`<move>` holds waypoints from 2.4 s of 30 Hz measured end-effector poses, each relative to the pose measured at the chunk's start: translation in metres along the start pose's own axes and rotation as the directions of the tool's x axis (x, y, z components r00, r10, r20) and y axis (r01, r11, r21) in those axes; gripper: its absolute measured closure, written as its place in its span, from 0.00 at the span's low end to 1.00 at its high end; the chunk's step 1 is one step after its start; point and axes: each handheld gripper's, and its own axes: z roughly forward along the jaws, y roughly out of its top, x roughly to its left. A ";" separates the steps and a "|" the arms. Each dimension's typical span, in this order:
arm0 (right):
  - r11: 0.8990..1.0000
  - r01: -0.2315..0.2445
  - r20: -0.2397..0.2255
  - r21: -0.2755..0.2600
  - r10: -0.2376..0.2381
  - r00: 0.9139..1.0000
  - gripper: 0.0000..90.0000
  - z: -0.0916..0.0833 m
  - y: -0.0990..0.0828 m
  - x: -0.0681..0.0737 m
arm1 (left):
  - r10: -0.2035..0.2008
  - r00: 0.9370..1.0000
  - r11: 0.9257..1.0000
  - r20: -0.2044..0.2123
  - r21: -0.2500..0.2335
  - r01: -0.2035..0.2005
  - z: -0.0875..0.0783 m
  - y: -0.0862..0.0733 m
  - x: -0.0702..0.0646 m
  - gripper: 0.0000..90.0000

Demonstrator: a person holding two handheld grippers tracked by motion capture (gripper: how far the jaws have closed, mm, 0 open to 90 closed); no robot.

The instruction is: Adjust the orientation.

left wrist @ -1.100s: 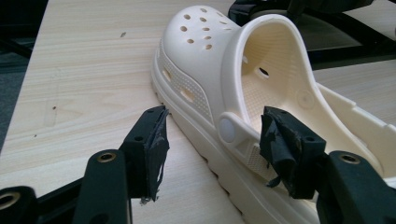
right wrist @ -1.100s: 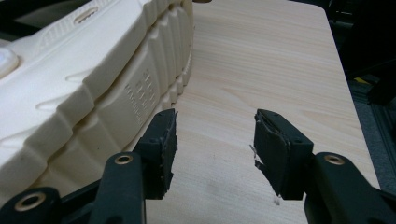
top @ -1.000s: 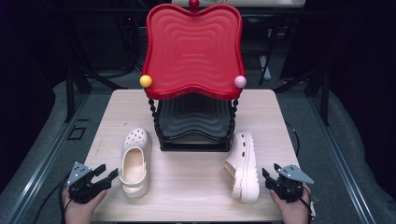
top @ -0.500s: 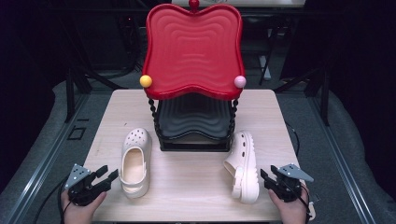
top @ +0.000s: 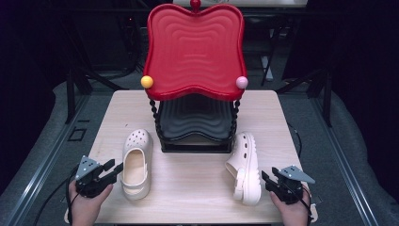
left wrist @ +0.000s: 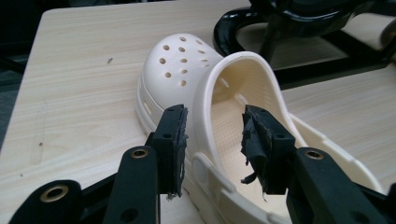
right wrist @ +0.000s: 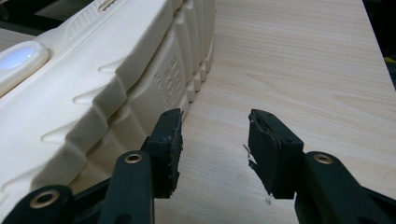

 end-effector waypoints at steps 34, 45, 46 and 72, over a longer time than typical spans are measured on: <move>0.999 -0.036 -0.019 0.016 0.036 0.999 0.61 0.002 -0.003 -0.006 | 0.090 0.992 0.994 -0.093 0.071 -0.084 0.035 0.012 -0.011 0.90; 0.999 -0.045 -0.021 0.017 0.045 0.999 0.61 0.002 -0.004 -0.008 | 0.131 0.989 0.988 -0.068 0.094 -0.125 0.015 0.008 -0.020 0.91; 0.999 -0.046 -0.020 0.018 0.046 0.999 0.61 0.002 -0.004 -0.008 | 0.131 0.989 0.988 -0.065 0.088 -0.125 0.014 0.008 -0.021 0.92; 0.998 -0.062 -0.021 -0.002 0.062 0.998 0.61 -0.002 -0.003 -0.010 | 0.119 0.991 0.991 0.058 0.061 -0.123 -0.008 -0.001 -0.083 0.92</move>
